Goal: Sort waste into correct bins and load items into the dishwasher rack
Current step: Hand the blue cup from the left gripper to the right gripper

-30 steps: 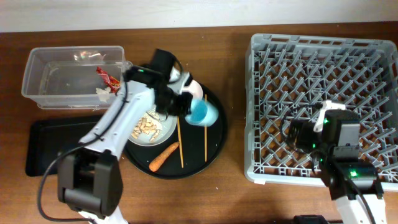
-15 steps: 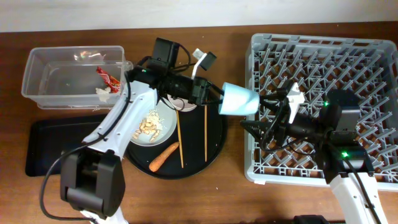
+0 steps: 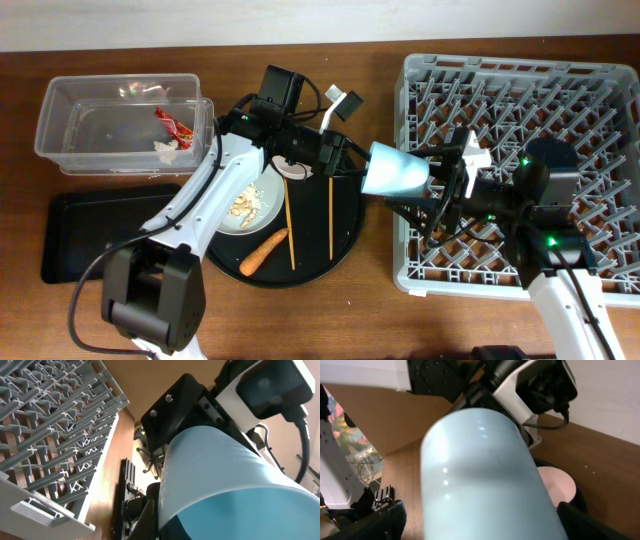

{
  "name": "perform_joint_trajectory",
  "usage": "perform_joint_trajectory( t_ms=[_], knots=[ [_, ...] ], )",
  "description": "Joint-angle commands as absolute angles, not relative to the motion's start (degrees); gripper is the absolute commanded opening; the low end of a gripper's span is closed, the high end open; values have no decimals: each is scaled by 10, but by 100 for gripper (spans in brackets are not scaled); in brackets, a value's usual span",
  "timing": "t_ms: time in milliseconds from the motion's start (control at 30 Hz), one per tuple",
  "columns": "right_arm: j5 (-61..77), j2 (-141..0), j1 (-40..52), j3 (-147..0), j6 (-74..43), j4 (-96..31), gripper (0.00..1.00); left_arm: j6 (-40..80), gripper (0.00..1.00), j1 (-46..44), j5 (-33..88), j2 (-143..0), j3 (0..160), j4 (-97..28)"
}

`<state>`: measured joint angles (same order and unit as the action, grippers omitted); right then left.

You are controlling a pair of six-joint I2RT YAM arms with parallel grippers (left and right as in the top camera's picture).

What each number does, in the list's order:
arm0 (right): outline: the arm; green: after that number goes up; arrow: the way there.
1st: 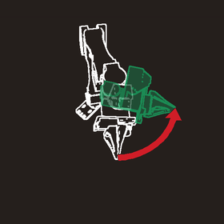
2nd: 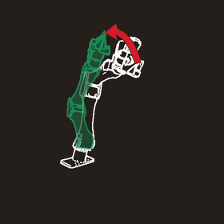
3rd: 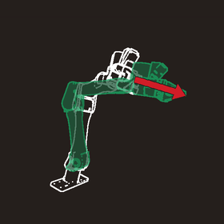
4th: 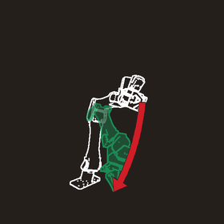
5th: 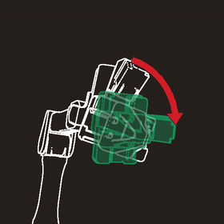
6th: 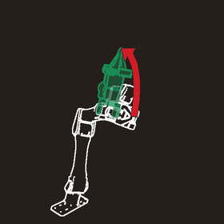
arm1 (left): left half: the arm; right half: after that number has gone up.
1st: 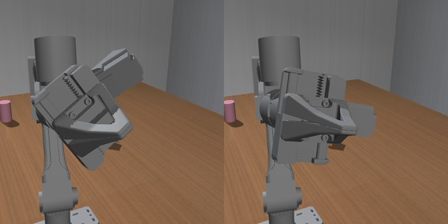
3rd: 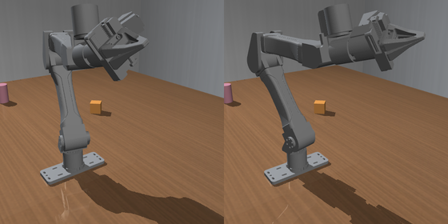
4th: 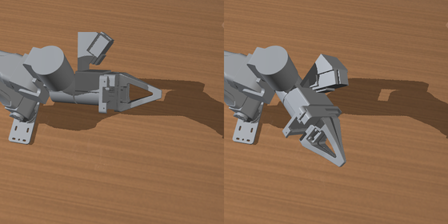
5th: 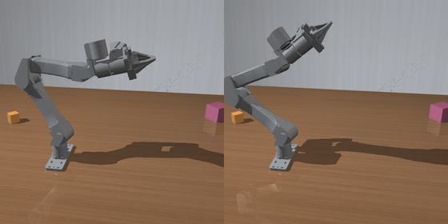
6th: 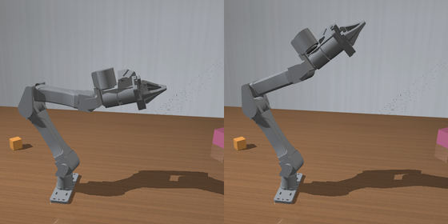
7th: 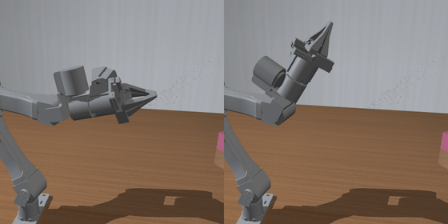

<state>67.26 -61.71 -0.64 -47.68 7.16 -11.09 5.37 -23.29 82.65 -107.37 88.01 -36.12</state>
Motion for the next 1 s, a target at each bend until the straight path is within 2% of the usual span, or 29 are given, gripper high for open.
perform_joint_trajectory(
  t_ms=[0,300,400,500,533,733,833,900,967],
  knots=[
    [688,-628,-4,-484,73,-111,85,47,0,-233,847,-1078,886,-360],
    [715,-628,-4,-484,73,-60,83,47,0,-233,847,-1078,886,-360],
    [746,-628,-4,-484,73,-48,66,56,0,-233,847,-1078,886,-360],
    [747,-628,-4,-484,73,-49,63,56,0,-233,847,-1078,886,-360],
    [753,-628,-4,-484,73,-49,55,57,0,-233,847,-1078,886,-360],
    [754,-628,-4,-484,73,-49,54,57,1,-232,846,-1078,886,-360],
    [741,-628,-4,-484,72,-51,53,57,19,-232,813,-1078,886,-360],
    [707,-628,-4,-484,70,-65,47,57,36,-231,754,-1078,886,-361],
    [661,-628,-4,-484,70,-90,40,57,44,-223,695,-1078,886,-373]
  ],
)
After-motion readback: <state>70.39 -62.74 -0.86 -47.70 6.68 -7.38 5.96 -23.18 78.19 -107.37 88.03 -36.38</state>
